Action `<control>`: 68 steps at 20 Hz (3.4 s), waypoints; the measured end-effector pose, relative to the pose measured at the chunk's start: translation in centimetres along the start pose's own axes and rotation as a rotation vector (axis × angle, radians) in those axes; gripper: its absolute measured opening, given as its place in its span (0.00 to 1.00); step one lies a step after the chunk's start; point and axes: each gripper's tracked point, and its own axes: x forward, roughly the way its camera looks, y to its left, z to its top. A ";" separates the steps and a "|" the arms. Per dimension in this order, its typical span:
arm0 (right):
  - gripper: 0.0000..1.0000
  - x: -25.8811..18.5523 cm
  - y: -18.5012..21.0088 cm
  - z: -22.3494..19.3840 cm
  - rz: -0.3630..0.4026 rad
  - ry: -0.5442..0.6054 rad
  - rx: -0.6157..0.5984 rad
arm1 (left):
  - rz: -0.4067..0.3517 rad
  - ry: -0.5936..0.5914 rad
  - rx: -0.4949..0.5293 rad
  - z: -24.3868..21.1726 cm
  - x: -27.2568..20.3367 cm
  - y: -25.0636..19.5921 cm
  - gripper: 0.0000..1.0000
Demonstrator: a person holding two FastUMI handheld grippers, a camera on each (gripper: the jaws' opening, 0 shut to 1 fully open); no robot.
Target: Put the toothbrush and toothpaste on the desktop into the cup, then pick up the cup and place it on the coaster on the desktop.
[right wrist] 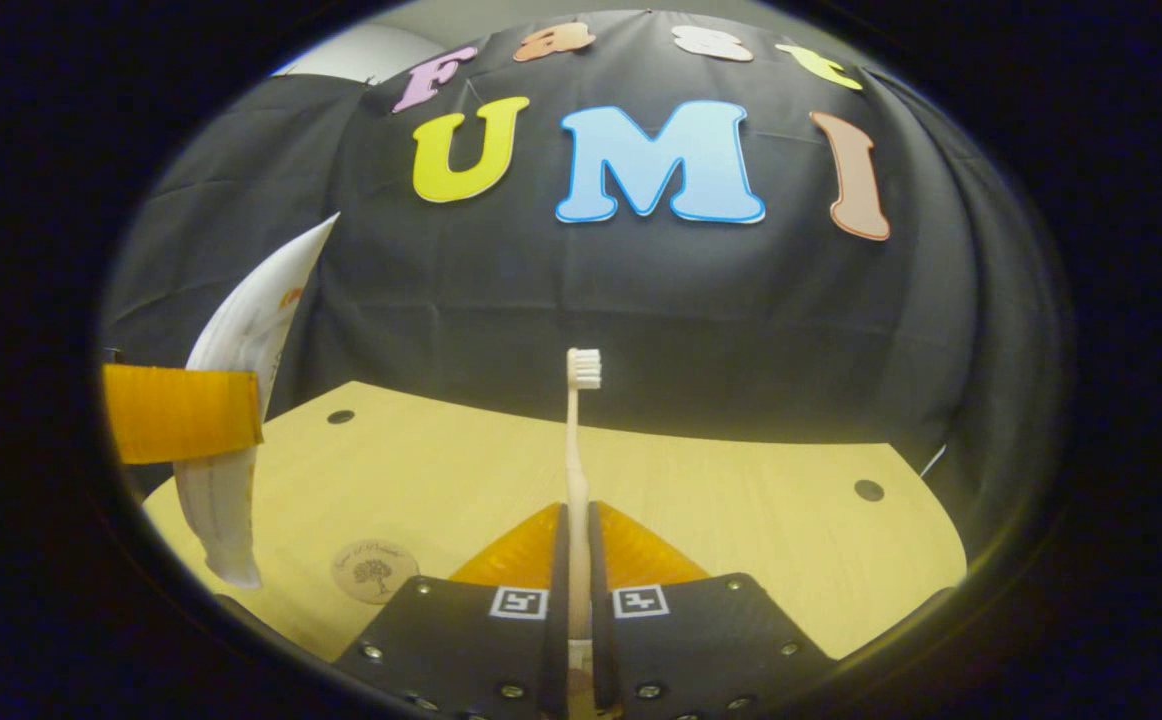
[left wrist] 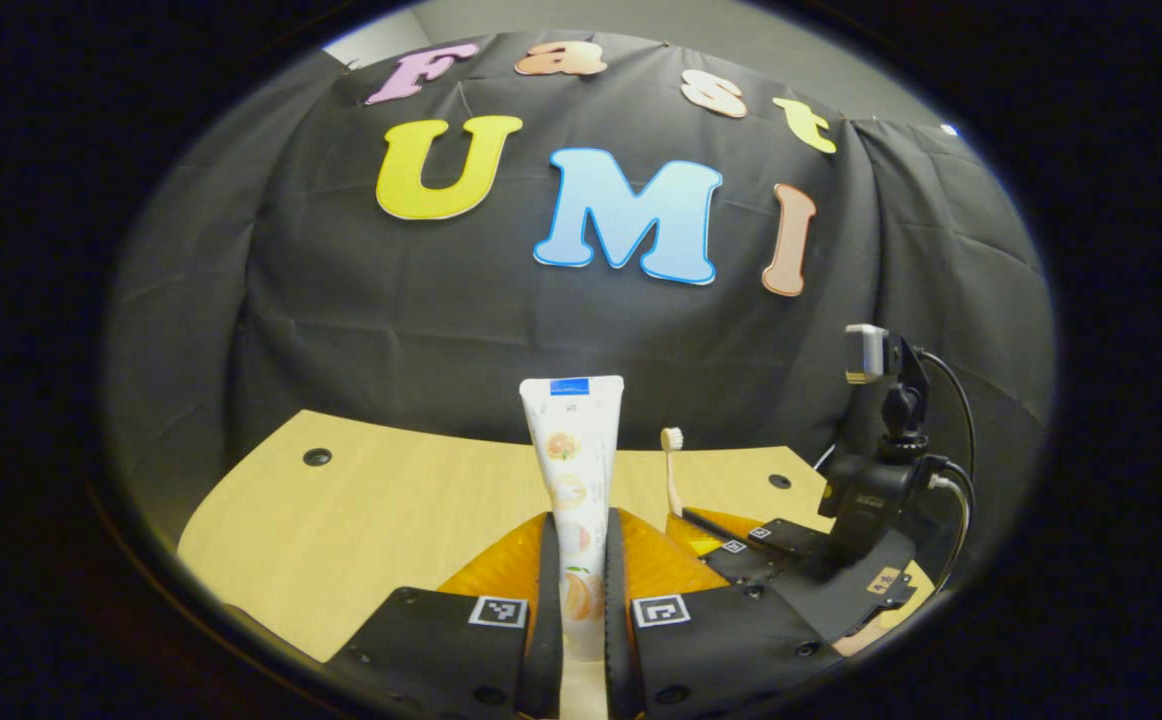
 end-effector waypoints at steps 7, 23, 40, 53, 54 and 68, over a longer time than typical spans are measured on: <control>0.94 -2.4 -0.3 -0.4 0.006 0.018 0.006 | 0.000 0.006 -0.025 -0.5 0.8 0.2 0.24; 0.93 -10.7 -8.9 3.2 -0.177 -0.030 0.067 | -0.246 -0.148 -0.104 -0.2 8.1 -6.3 0.24; 0.94 -11.4 -10.6 -0.1 -0.216 0.063 0.186 | -0.332 -0.219 0.065 -4.4 12.2 -11.2 0.24; 0.94 -11.4 -9.9 -1.7 -0.195 0.091 0.214 | -0.307 -0.214 0.111 -5.5 12.6 -10.7 0.81; 0.94 -11.3 -9.6 -1.5 -0.190 0.090 0.217 | -0.308 -0.217 0.121 -5.3 12.5 -10.9 0.84; 0.94 -10.2 -6.4 -0.6 -0.136 0.101 0.197 | -0.242 -0.321 0.142 0.9 6.5 -6.9 0.91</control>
